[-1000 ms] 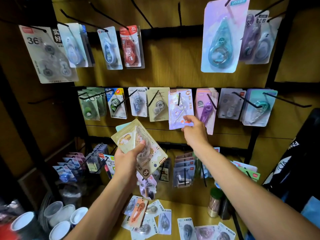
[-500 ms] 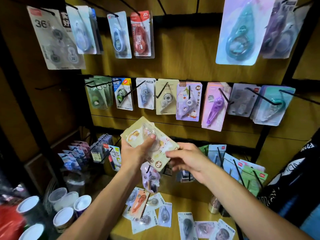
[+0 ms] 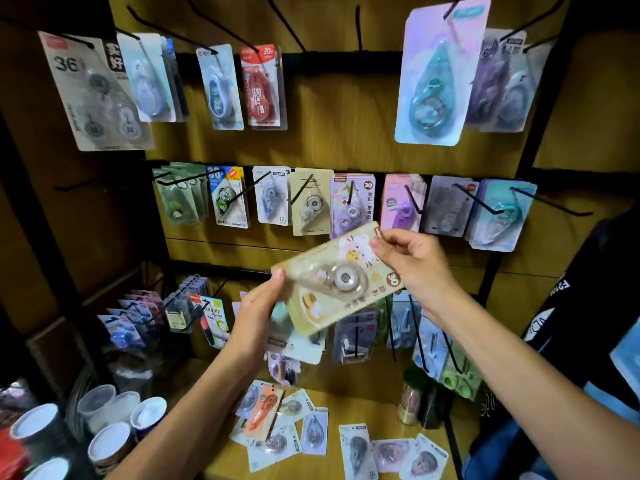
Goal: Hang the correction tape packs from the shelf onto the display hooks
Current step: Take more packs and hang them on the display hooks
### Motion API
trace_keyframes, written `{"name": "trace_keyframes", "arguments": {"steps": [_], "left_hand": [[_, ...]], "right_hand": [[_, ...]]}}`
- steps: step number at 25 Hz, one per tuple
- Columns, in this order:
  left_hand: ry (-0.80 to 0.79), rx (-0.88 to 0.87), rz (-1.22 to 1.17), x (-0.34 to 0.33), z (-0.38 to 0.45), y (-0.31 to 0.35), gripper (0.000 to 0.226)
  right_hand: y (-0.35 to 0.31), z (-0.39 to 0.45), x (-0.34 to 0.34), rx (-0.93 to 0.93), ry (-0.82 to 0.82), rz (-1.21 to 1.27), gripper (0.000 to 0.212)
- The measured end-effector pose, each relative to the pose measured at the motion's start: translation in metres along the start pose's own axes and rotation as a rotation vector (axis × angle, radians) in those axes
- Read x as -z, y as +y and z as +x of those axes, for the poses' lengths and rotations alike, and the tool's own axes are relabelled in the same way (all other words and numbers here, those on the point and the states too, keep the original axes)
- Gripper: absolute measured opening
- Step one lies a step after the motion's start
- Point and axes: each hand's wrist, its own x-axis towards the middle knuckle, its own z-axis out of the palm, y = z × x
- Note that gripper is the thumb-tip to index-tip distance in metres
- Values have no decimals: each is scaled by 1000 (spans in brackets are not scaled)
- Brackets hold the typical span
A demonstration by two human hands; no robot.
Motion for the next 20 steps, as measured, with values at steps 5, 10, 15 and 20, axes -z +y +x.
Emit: {"name": "trace_keyframes", "arguments": {"steps": [5, 10, 15, 20], "left_hand": [[-189, -158, 184, 7, -9, 4, 44], [-226, -173, 192, -18, -19, 13, 25], [-111, -245, 127, -21, -10, 18, 25], [14, -250, 219, -22, -4, 10, 35]], "right_hand": [[-18, -1, 1, 98, -198, -159, 9], [-24, -3, -26, 203, -8, -166, 25], [0, -27, -35, -281, -145, 91, 35], [2, -18, -38, -220, 42, 271, 30]]}}
